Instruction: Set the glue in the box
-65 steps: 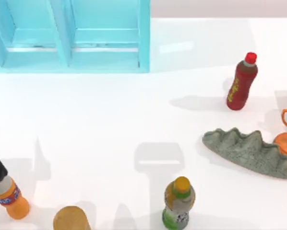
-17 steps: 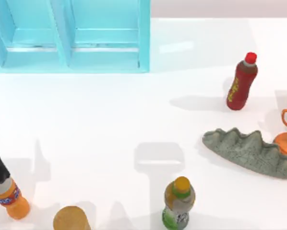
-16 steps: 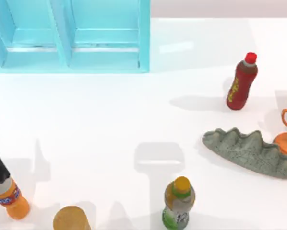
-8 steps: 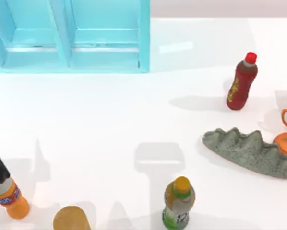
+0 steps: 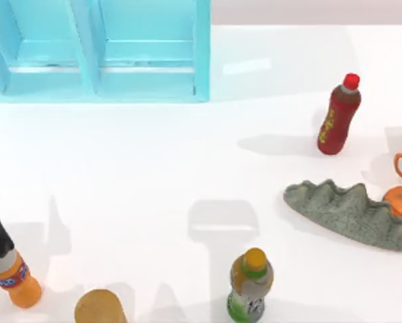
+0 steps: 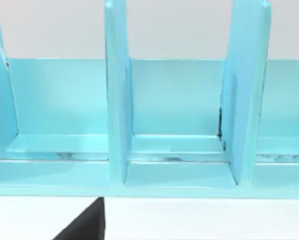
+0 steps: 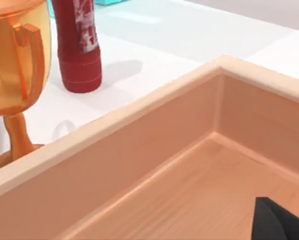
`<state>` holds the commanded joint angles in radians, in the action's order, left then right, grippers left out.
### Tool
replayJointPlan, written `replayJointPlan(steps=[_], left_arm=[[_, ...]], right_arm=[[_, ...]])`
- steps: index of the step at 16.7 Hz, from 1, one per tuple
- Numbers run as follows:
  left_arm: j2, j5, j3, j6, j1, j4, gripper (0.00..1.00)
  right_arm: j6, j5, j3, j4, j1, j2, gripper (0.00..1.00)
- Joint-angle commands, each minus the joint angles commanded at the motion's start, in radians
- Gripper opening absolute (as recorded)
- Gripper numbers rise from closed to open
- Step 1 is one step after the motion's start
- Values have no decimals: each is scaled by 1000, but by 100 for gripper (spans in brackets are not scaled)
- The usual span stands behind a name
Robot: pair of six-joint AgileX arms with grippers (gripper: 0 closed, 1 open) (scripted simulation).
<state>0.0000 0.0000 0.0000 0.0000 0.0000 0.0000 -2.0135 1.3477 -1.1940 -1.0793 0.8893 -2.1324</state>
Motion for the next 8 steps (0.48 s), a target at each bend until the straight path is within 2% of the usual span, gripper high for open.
replayJointPlan(steps=[8], left_arm=[[0,0,0,0,0,0,100]], right_arm=[[0,0,0,0,0,0,83]])
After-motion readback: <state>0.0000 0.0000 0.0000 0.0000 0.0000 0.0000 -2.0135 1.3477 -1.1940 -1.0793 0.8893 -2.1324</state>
